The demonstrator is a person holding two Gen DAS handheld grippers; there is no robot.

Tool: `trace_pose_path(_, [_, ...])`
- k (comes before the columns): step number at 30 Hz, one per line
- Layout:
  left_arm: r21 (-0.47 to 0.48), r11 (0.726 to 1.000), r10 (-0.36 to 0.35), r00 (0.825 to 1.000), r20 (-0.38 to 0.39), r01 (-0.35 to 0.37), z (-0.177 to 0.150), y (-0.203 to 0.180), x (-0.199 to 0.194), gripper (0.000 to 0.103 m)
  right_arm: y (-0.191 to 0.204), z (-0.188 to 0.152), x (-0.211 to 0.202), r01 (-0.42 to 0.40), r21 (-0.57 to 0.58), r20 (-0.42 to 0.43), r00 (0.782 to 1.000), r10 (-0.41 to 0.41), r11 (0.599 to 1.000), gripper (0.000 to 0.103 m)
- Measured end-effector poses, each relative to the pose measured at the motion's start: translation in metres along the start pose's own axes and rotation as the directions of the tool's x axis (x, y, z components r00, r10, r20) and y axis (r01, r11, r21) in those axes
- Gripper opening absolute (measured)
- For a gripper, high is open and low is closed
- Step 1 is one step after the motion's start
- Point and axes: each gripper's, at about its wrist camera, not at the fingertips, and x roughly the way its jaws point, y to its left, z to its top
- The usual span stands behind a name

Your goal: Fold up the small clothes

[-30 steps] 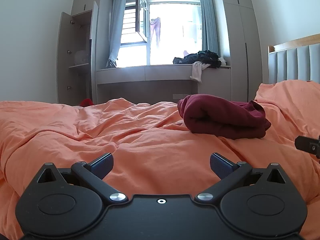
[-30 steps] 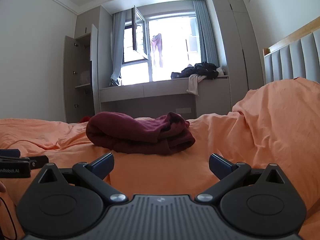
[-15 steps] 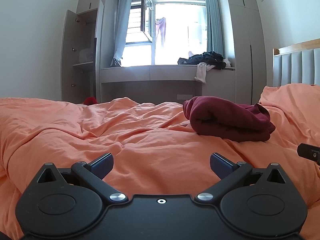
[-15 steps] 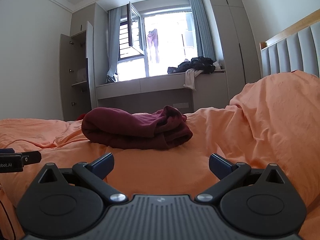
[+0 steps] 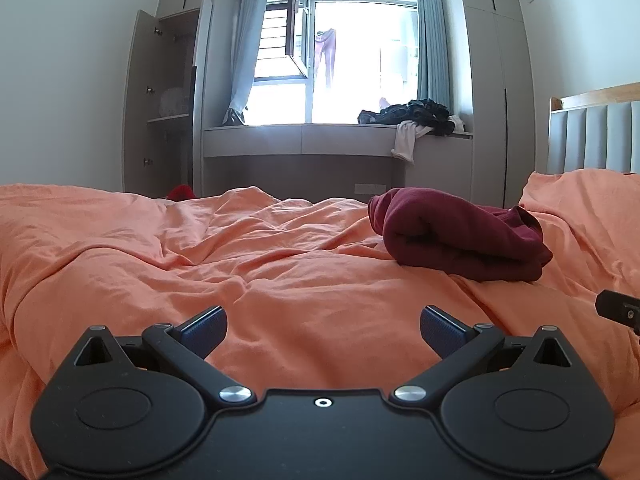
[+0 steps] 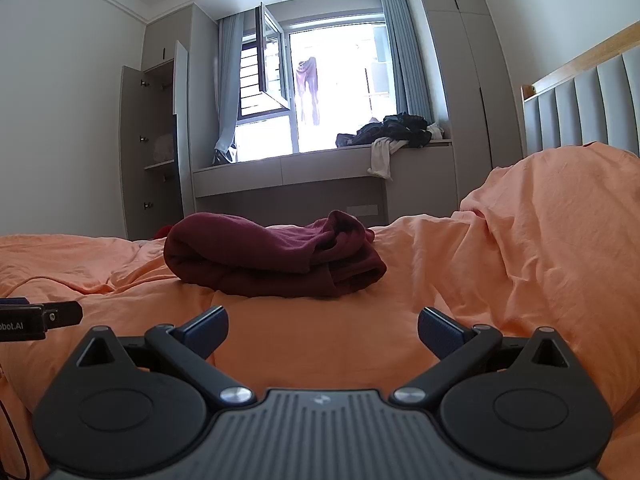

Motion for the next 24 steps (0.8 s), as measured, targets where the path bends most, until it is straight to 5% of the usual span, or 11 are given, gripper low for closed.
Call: trace_pose_path(24, [0.0, 1.0, 0.013, 1.0, -0.002, -0.013, -0.0001, -0.0015, -0.0002, 0.103, 0.0017, -0.002, 0.0012, -0.016, -0.01, -0.007, 1.0, 0.016, 1.0, 0.103])
